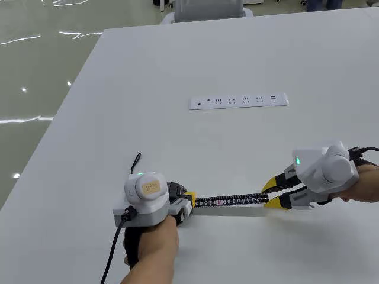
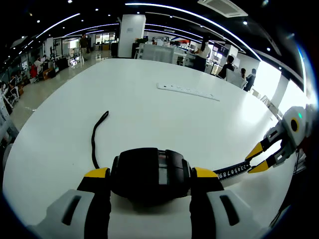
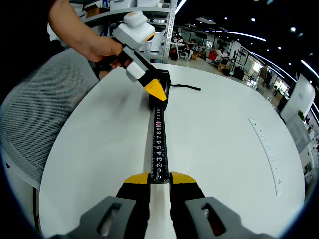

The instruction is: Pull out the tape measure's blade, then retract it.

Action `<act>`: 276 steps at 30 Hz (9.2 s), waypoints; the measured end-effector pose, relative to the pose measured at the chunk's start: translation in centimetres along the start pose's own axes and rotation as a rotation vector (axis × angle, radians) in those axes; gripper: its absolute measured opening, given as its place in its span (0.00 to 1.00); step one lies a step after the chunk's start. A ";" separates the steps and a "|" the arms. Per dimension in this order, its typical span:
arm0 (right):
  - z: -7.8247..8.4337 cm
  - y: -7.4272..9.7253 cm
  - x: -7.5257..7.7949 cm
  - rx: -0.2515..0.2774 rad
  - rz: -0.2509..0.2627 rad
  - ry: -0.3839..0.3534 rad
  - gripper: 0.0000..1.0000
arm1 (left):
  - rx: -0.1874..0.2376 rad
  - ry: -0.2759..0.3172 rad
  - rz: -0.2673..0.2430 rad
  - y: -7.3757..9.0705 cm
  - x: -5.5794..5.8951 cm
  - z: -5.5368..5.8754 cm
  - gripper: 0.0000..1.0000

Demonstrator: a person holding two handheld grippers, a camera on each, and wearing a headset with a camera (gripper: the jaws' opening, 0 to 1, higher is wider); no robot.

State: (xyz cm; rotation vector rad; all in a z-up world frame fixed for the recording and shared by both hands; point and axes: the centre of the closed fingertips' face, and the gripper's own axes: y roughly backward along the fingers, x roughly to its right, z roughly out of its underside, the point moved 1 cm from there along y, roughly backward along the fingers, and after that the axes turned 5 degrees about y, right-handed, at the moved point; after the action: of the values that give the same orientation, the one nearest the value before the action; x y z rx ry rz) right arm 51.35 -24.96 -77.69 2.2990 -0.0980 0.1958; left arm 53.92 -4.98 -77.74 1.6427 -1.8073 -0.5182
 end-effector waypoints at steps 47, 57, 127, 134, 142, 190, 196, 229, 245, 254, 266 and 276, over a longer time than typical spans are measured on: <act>-1.9 -2.1 0.3 0.024 -0.012 0.005 0.14 | 0.001 0.009 0.014 0.0 -0.1 -0.1 0.61; -2.2 -2.5 0.3 0.028 -0.014 0.001 0.14 | 0.002 0.014 0.017 0.0 -0.1 -0.1 0.61; -5.0 -5.3 0.3 0.058 -0.031 -0.012 0.14 | 0.001 0.015 0.034 0.1 -0.2 -0.1 0.61; -5.2 -5.6 0.3 0.059 -0.031 -0.011 0.14 | 0.000 0.013 0.034 0.1 -0.2 -0.1 0.61; -5.6 -6.0 0.4 0.063 -0.032 -0.010 0.14 | 0.000 0.019 0.036 0.1 -0.3 -0.1 0.61; -7.9 -8.5 0.4 0.077 -0.044 0.004 0.14 | -0.004 0.024 0.048 0.4 -0.4 -0.2 0.61; -8.1 -8.8 0.4 0.076 -0.049 -0.001 0.14 | -0.005 0.019 0.052 0.4 -0.4 -0.1 0.61; -9.3 -10.5 0.4 0.086 -0.054 -0.016 0.14 | -0.002 0.018 0.057 0.3 -0.5 -0.2 0.61; -9.8 -11.0 0.5 0.096 -0.040 -0.059 0.14 | 0.002 0.020 0.060 0.3 -0.4 -0.3 0.62; -9.7 -11.2 0.5 0.100 -0.036 -0.057 0.15 | 0.000 0.016 0.063 0.3 -0.4 -0.2 0.63; -9.1 -11.8 0.3 0.092 -0.022 -0.040 0.15 | -0.013 -0.032 0.077 0.4 0.1 0.1 0.61; -9.1 -11.7 0.4 0.086 -0.009 -0.054 0.19 | -0.035 -0.050 0.102 0.4 0.1 0.2 0.62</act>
State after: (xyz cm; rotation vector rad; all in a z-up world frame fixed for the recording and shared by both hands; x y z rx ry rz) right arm 52.31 -10.33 -80.14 2.3904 -0.1080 0.1359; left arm 53.51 -5.04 -77.58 1.5171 -1.8966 -0.5466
